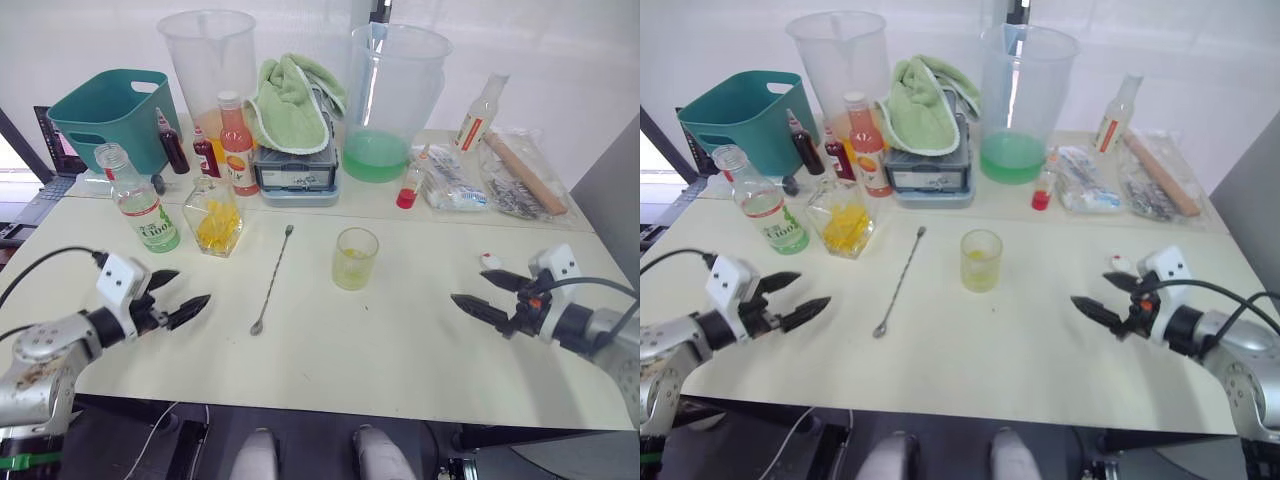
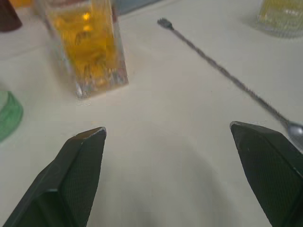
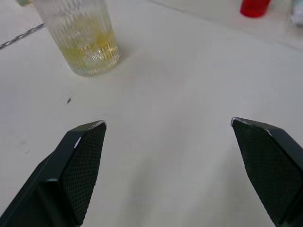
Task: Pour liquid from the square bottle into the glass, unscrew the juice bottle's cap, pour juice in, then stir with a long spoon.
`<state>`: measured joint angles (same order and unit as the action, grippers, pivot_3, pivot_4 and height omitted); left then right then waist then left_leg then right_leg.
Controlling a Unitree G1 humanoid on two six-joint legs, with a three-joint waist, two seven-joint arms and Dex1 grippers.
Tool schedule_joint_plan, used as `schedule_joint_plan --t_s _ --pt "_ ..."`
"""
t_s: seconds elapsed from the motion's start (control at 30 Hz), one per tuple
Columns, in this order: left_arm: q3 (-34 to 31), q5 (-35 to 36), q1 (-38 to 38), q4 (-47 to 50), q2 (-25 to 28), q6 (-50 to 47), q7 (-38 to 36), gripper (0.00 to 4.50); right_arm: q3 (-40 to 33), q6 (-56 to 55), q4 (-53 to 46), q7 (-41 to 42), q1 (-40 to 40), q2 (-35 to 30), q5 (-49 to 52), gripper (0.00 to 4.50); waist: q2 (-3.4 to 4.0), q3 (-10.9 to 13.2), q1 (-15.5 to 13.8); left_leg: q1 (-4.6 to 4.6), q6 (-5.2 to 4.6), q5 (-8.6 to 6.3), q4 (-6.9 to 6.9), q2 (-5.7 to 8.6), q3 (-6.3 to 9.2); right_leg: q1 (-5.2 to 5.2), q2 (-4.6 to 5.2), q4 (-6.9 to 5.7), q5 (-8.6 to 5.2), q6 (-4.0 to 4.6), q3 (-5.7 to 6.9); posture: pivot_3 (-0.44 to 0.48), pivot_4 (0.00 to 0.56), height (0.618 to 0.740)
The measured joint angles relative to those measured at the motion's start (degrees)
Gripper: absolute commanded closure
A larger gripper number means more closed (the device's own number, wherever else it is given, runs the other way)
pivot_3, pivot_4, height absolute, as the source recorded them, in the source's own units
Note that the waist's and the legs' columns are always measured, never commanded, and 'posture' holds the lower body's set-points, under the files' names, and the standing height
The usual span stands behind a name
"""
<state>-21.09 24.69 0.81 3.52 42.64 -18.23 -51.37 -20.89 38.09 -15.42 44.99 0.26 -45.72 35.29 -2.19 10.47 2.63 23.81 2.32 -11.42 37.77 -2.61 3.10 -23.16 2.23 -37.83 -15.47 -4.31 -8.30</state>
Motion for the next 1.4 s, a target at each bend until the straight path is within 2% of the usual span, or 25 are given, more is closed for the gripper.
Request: schedule_joint_plan --t_s 0.1,0.13,0.23,0.3,0.47,0.7,0.93,1.17,1.3,1.4 --pt "-2.2 -0.1 2.5 -3.8 -0.1 4.1 -1.2 0.06 -1.9 1.6 -0.3 -0.4 3.2 0.3 0.9 0.00 0.02 0.0 0.0 -0.05 0.01 0.00 0.02 -0.03 -0.08 -0.04 0.00 0.03 -0.02 -0.01 -0.05 0.000 0.150 0.726" --pt "-3.1 -0.1 4.0 -5.4 -0.1 5.5 -1.6 0.06 -2.5 2.1 -0.5 -0.7 3.9 0.4 1.1 0.00 -0.25 -0.2 -0.5 -0.34 0.02 -0.06 -0.05 -0.92 -1.79 -1.06 -0.08 -0.11 -0.03 0.65 -0.71 0.000 0.150 0.725" --pt "-3.5 -0.2 5.1 -8.5 -0.1 7.5 -2.3 0.06 -4.5 2.7 -1.6 -1.4 6.5 0.6 1.7 0.00 -0.73 -0.3 -0.9 -0.66 -0.02 -0.10 -0.54 -2.09 -4.89 -2.35 -0.75 -0.11 0.67 1.27 -2.71 0.000 0.150 0.723" --pt "-3.3 -0.3 4.9 -9.0 -0.1 8.5 -2.8 0.06 -5.6 2.7 -2.1 -1.4 8.7 1.0 1.7 0.00 -0.87 -0.5 -0.1 -0.61 -0.08 -0.11 -0.85 -1.85 -4.60 -1.93 -0.97 0.19 0.72 0.65 -3.07 0.000 0.150 0.723" --pt "-2.6 -0.1 4.4 -9.0 -0.4 9.8 -3.2 0.06 -6.8 2.7 -3.9 -1.1 10.7 1.9 2.4 0.00 -0.92 -0.5 1.8 -0.61 -0.07 -0.11 -0.84 -1.79 -4.54 -1.83 -0.94 0.25 0.86 0.14 -3.06 0.000 0.150 0.723" --pt "-2.6 0.0 4.6 -6.1 -2.8 8.5 -0.1 0.06 -6.6 -0.2 -4.4 2.9 9.3 1.9 3.7 0.00 -0.92 -0.5 1.7 -0.54 -0.07 -0.11 -0.83 -1.76 -4.45 -1.82 -0.93 0.26 0.89 0.03 -3.04 0.000 0.150 0.723" --pt "-1.6 0.2 7.8 7.7 -9.1 0.3 11.0 0.06 -3.7 -6.7 -5.9 8.9 6.8 1.9 3.6 0.00 -0.91 -0.5 1.6 -0.53 -0.07 -0.11 -0.83 -1.74 -4.40 -1.78 -0.93 0.27 0.94 -0.10 -3.04 0.000 0.150 0.723" --pt "4.7 -2.0 8.9 19.4 -16.7 -7.6 23.4 0.06 1.6 -6.5 -7.4 12.5 0.8 -0.1 4.5 0.00 -0.91 -0.5 1.5 -0.59 -0.07 -0.11 -0.77 -1.63 -4.19 -1.62 -0.94 0.28 0.96 -0.15 -3.01 0.000 0.150 0.723" --pt "9.5 -4.0 8.4 21.7 -20.0 -10.9 28.4 0.06 3.4 -5.7 -9.6 13.4 -3.0 -1.7 6.2 0.00 -0.91 -0.5 1.5 -0.59 -0.07 -0.10 -0.77 -1.56 -3.97 -1.52 -0.94 0.28 0.92 -0.21 -2.96 0.000 0.150 0.723" --pt "13.1 -6.1 4.4 21.4 -22.8 -12.8 32.3 0.06 5.6 -5.1 -11.0 14.0 -4.7 -2.9 6.5 0.00 -0.91 -0.5 1.2 -0.61 -0.07 -0.10 -0.68 -1.35 -3.60 -1.22 -0.93 0.41 0.89 -0.27 -2.91 0.000 0.150 0.723"
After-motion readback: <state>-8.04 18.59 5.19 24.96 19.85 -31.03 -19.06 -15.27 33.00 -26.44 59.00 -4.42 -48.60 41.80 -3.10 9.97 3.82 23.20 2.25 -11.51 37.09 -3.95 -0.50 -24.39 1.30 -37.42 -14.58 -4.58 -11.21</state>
